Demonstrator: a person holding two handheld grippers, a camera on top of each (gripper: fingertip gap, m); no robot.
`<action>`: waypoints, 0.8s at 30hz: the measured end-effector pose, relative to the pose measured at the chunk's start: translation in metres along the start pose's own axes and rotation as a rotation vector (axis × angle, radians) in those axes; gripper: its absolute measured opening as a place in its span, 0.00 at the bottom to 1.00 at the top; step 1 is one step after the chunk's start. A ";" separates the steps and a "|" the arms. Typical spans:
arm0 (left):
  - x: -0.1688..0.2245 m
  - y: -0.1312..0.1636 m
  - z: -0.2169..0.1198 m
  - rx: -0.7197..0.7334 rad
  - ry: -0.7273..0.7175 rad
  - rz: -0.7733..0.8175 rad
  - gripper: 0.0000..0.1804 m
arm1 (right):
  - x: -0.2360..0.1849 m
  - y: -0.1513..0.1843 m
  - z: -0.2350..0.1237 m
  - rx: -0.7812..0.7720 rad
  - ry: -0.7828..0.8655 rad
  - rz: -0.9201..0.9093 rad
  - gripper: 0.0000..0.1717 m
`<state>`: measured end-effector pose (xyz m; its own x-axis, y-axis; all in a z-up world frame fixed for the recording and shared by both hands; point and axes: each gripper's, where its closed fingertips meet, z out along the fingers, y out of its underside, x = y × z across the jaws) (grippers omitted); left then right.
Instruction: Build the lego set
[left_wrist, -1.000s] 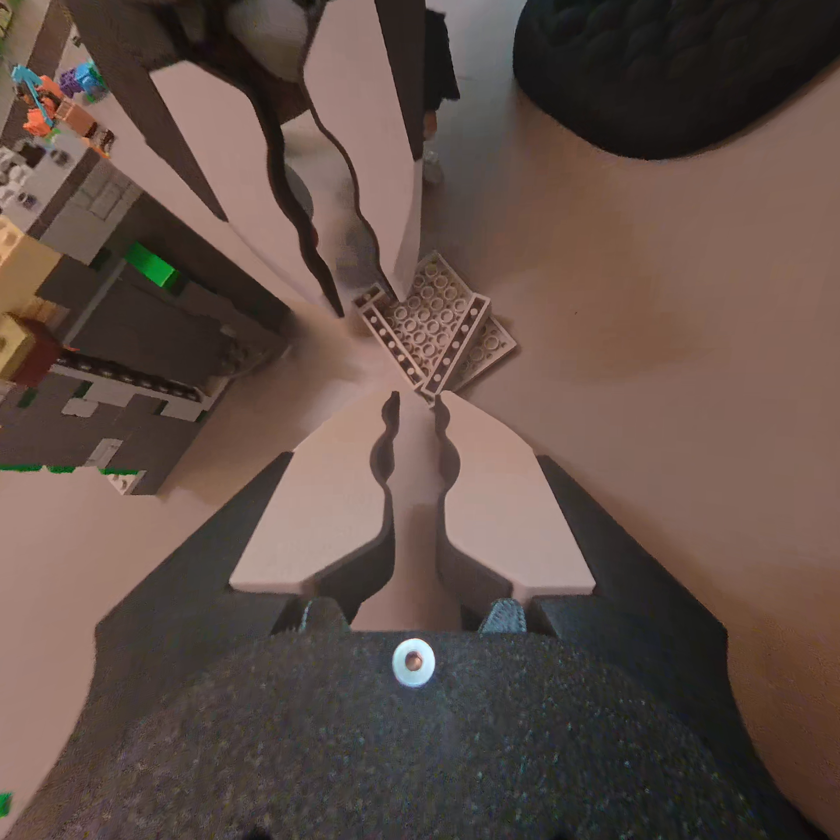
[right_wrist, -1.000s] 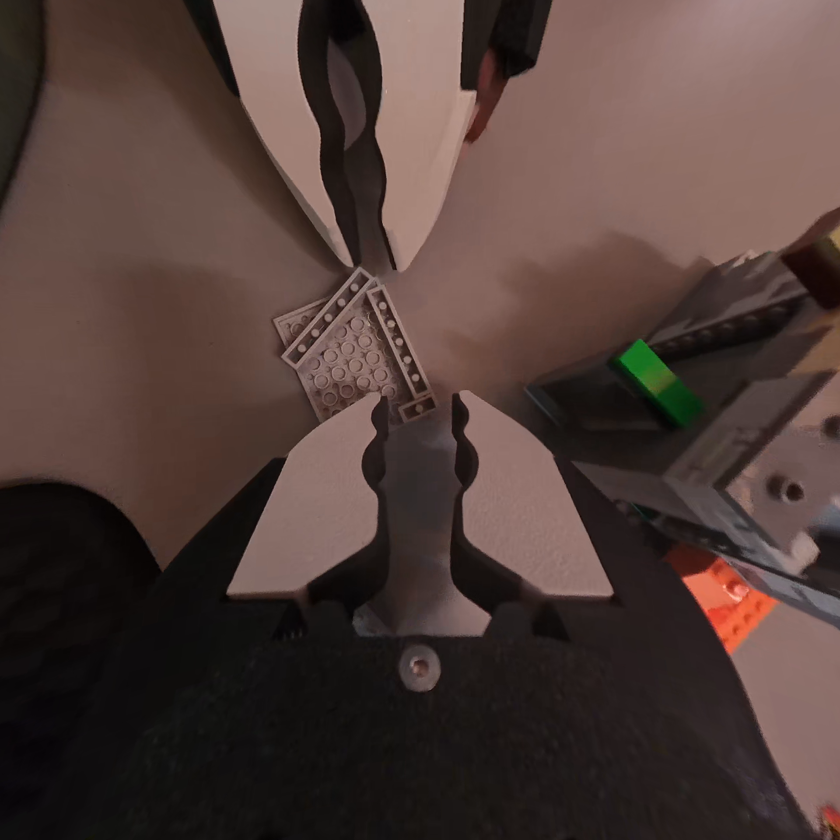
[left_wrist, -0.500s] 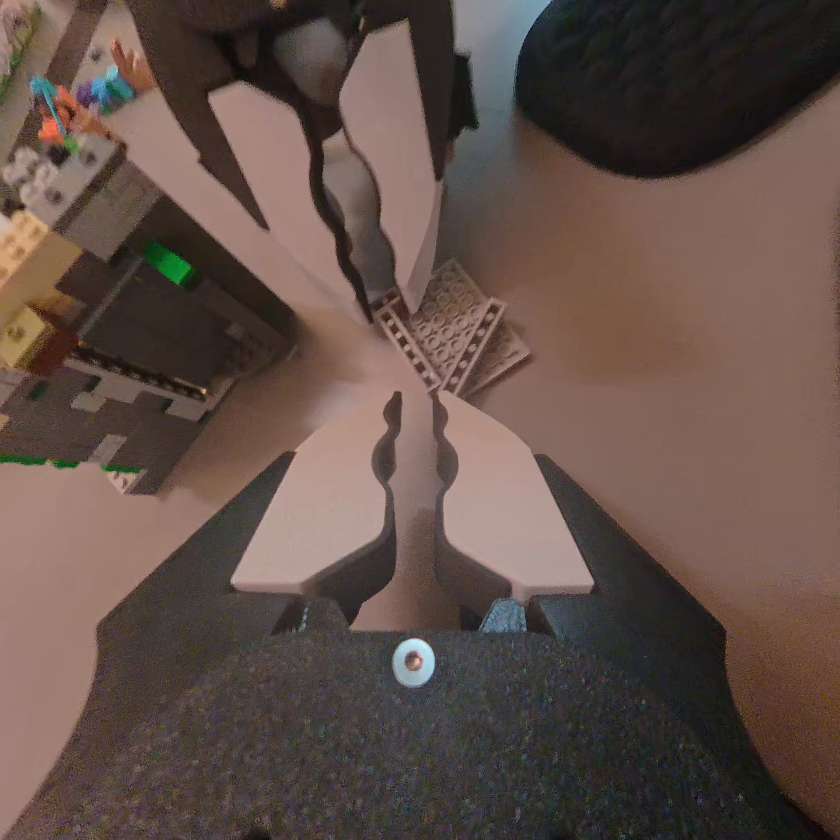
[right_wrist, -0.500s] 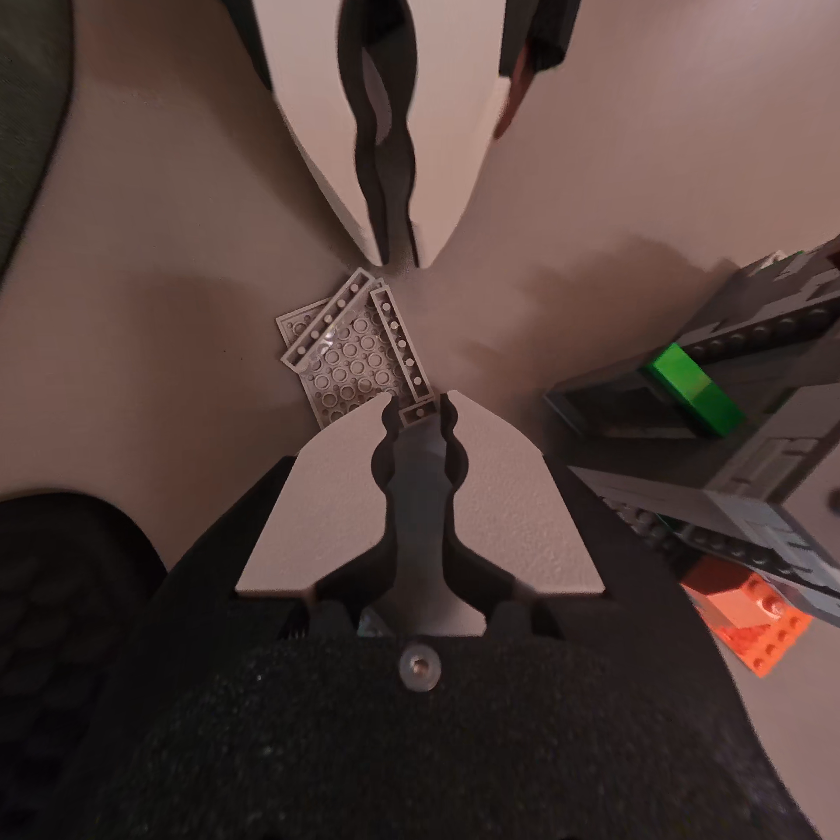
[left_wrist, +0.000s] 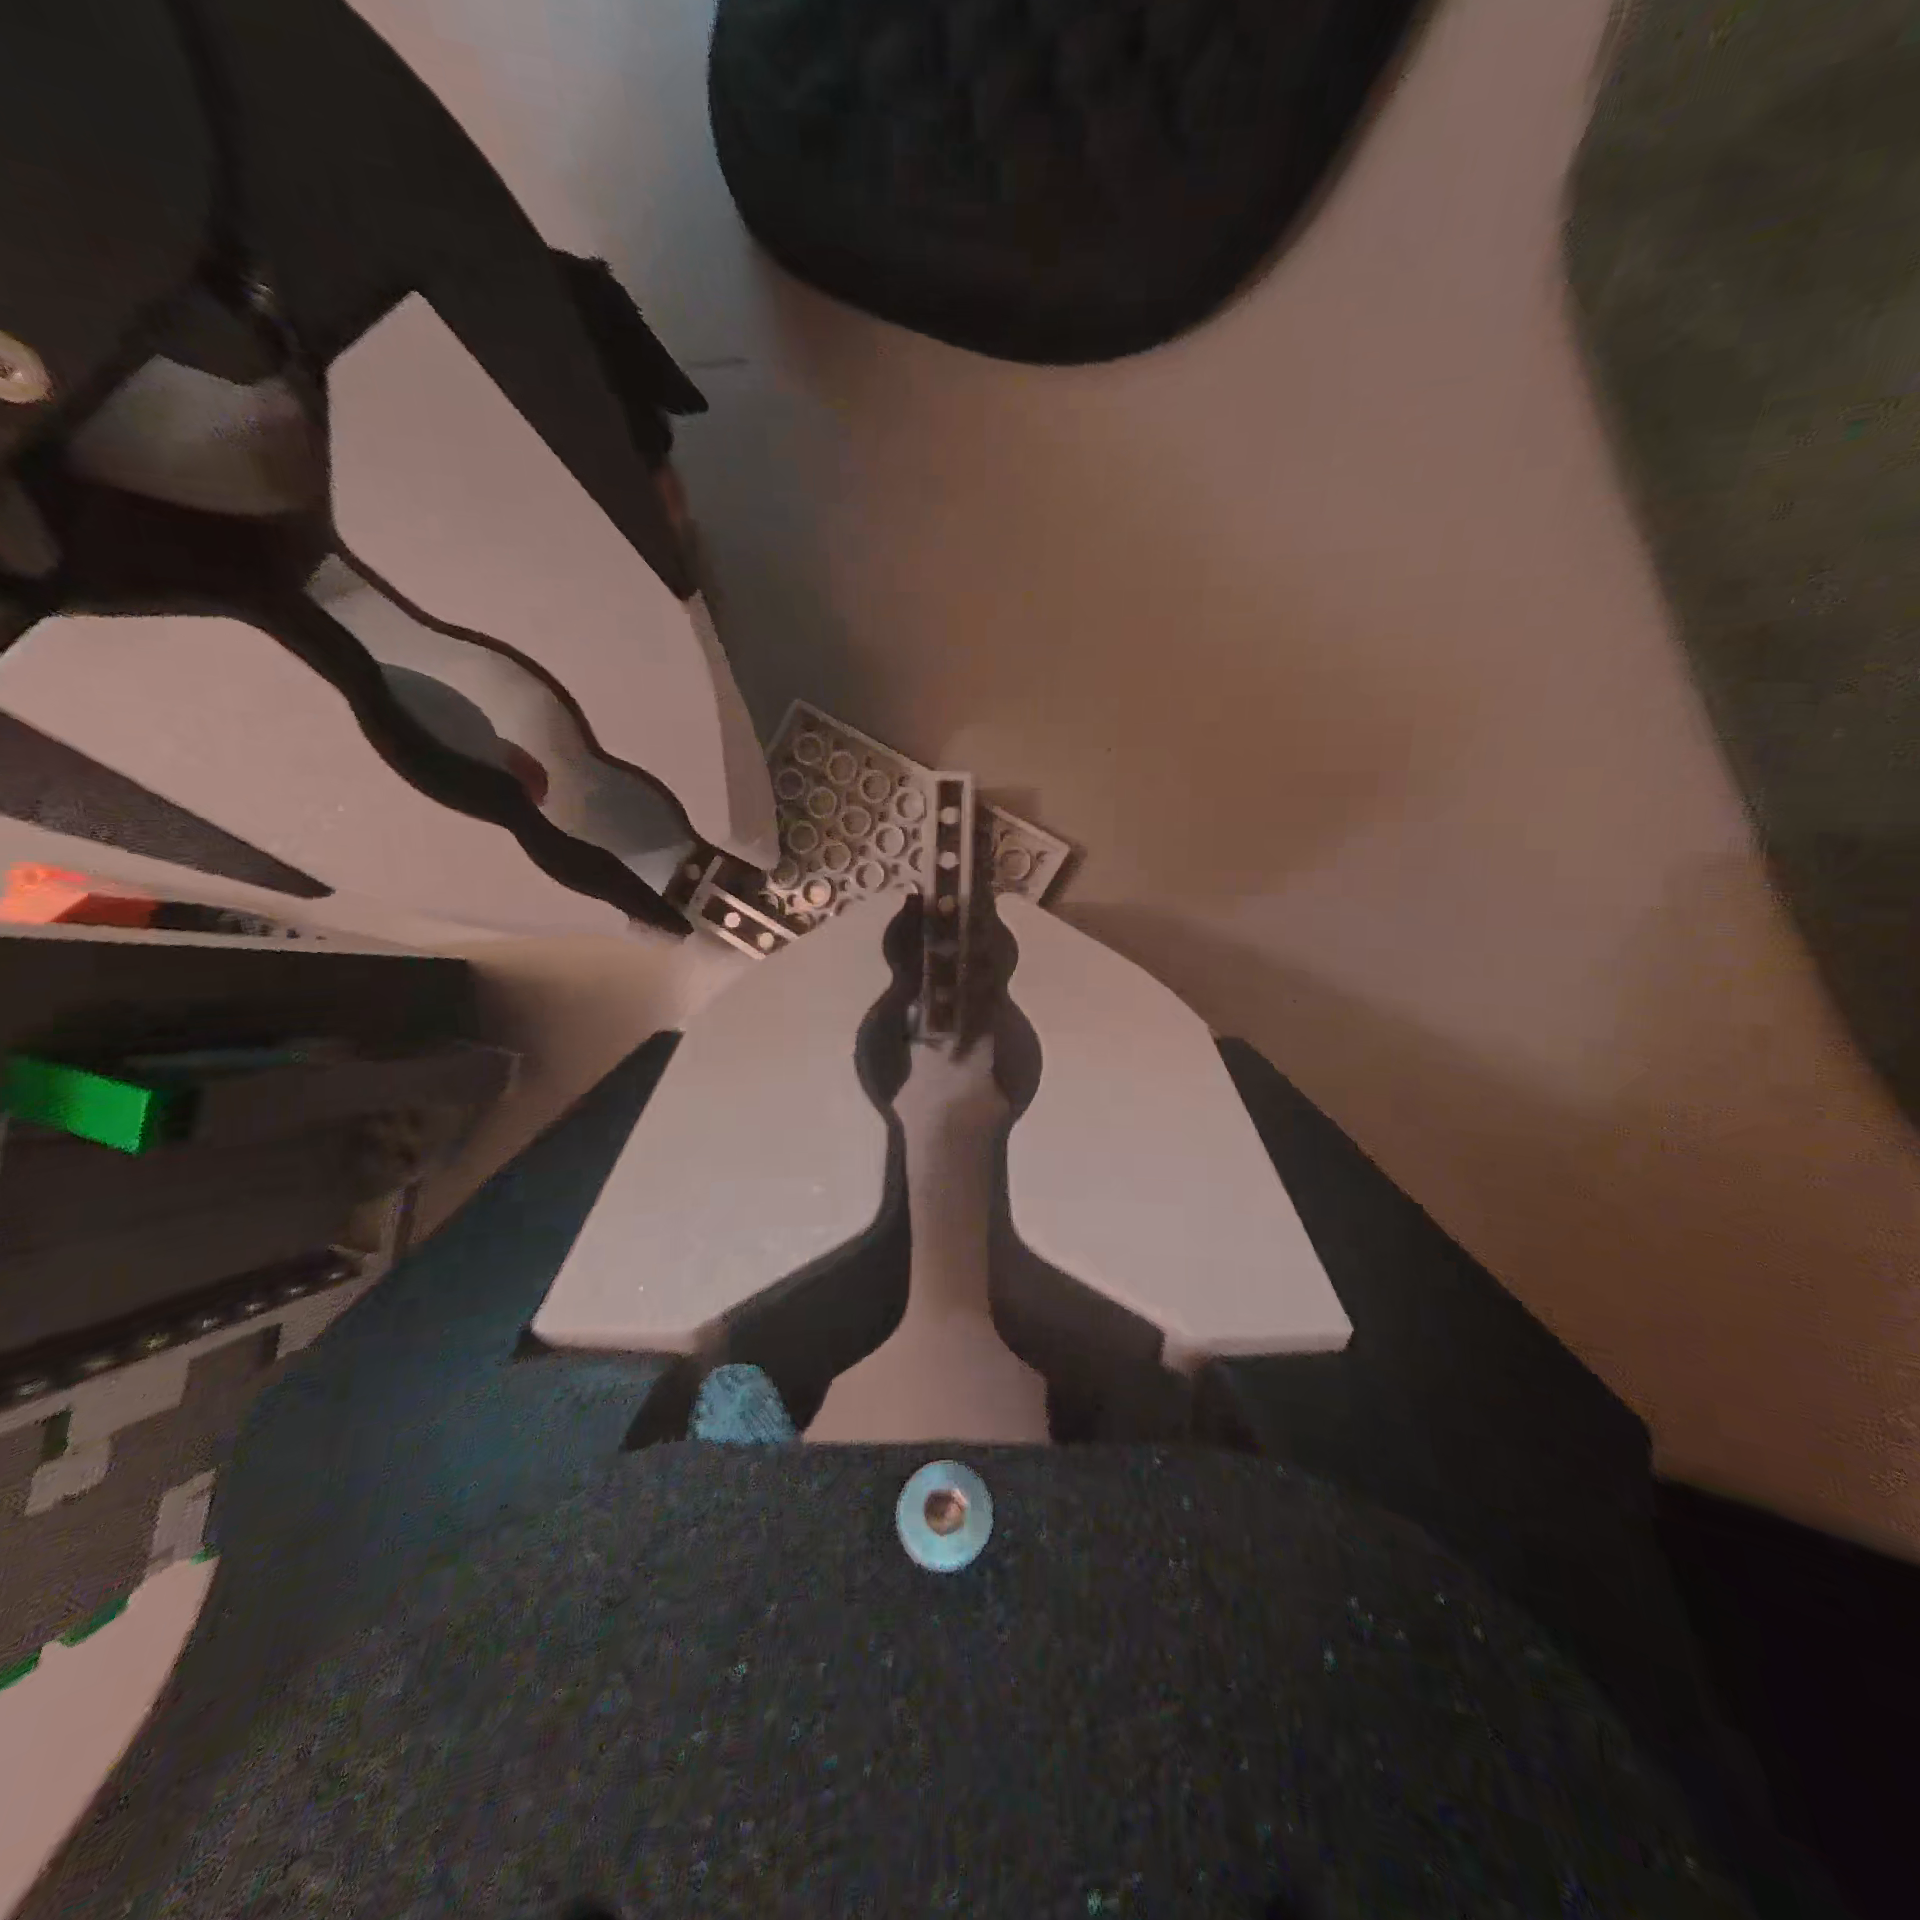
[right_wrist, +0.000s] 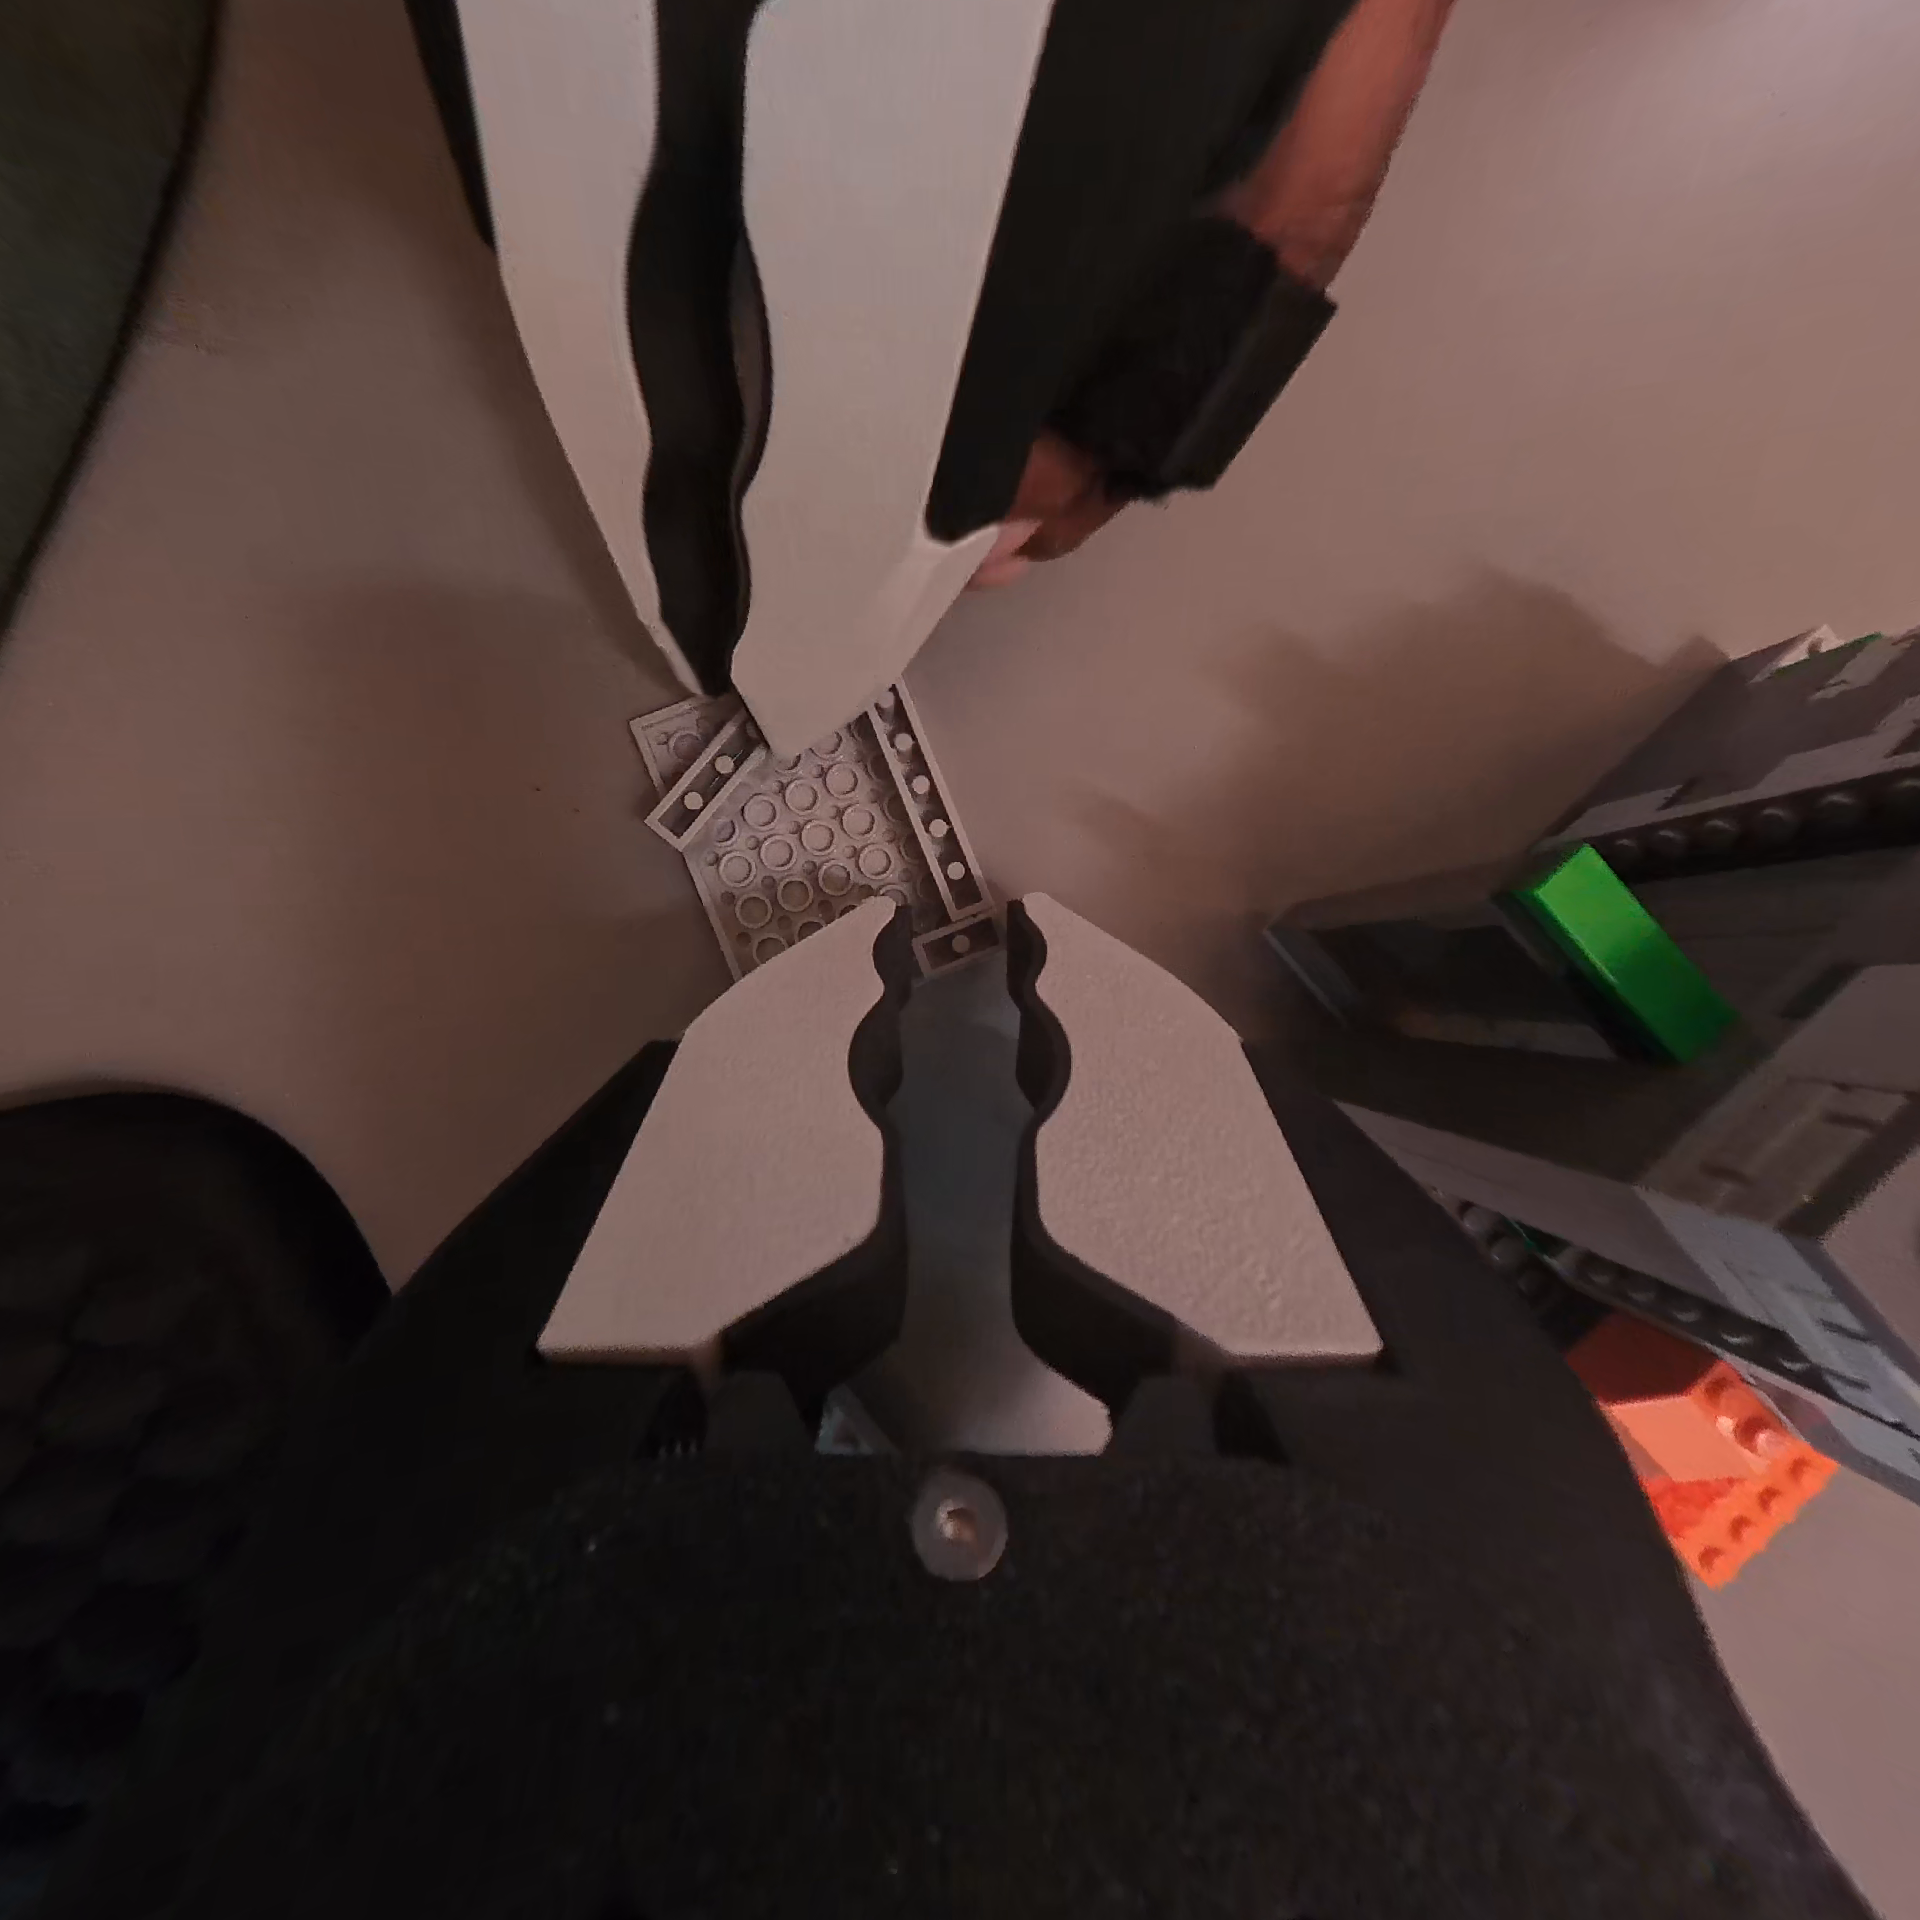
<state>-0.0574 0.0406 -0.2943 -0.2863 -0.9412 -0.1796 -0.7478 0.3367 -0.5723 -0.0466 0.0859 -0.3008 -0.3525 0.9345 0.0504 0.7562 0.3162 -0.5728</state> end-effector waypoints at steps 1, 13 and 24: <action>0.002 0.001 0.000 -0.013 0.025 0.008 0.04 | 0.000 0.000 0.000 0.000 -0.002 -0.006 0.10; 0.012 -0.004 -0.010 0.039 0.152 0.182 0.04 | -0.004 -0.004 0.003 0.009 -0.068 -0.078 0.10; 0.017 0.001 -0.004 -0.004 0.222 0.247 0.04 | -0.005 -0.004 0.003 0.011 -0.069 -0.082 0.10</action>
<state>-0.0655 0.0252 -0.2942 -0.5827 -0.8016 -0.1336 -0.6414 0.5546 -0.5302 -0.0490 0.0794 -0.3010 -0.4499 0.8921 0.0412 0.7177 0.3886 -0.5779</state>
